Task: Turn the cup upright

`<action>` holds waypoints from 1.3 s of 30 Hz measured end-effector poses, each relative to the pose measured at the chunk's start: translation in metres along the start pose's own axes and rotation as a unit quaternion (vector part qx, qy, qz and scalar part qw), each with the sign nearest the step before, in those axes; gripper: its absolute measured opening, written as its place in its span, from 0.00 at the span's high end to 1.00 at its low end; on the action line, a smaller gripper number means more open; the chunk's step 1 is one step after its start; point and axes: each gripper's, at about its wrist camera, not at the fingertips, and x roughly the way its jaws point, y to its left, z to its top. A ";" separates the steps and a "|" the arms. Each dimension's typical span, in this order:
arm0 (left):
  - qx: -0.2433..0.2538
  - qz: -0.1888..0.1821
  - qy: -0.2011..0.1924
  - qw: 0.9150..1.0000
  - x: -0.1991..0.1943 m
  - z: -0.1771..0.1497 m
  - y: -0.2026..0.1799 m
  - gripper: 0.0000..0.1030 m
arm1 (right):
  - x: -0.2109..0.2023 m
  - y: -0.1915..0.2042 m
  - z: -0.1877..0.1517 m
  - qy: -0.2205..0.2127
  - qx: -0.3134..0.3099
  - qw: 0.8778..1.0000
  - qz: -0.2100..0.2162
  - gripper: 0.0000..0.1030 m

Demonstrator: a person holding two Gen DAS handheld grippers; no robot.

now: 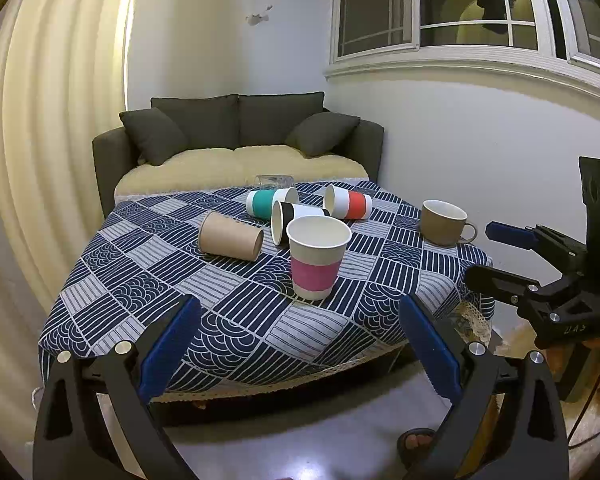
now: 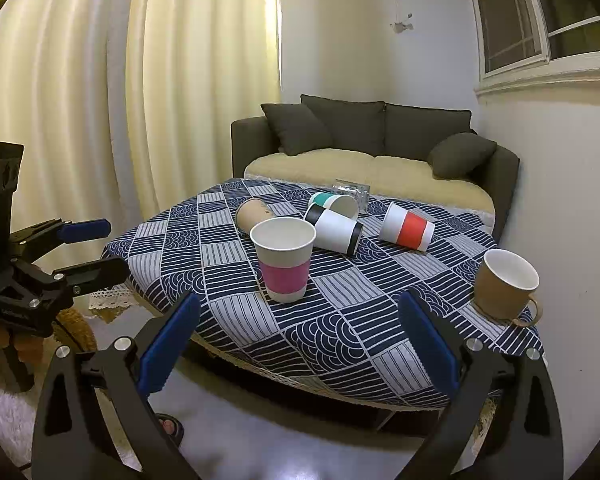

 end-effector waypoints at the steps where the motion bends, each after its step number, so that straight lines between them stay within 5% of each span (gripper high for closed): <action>1: 0.000 0.000 0.000 1.000 0.000 0.000 0.000 0.06 | 0.000 0.000 0.000 0.000 0.000 1.000 0.001 0.05; 39: -0.003 0.006 0.000 1.000 -0.004 0.000 -0.001 0.06 | -0.001 -0.004 0.000 0.002 0.011 1.000 0.003 0.05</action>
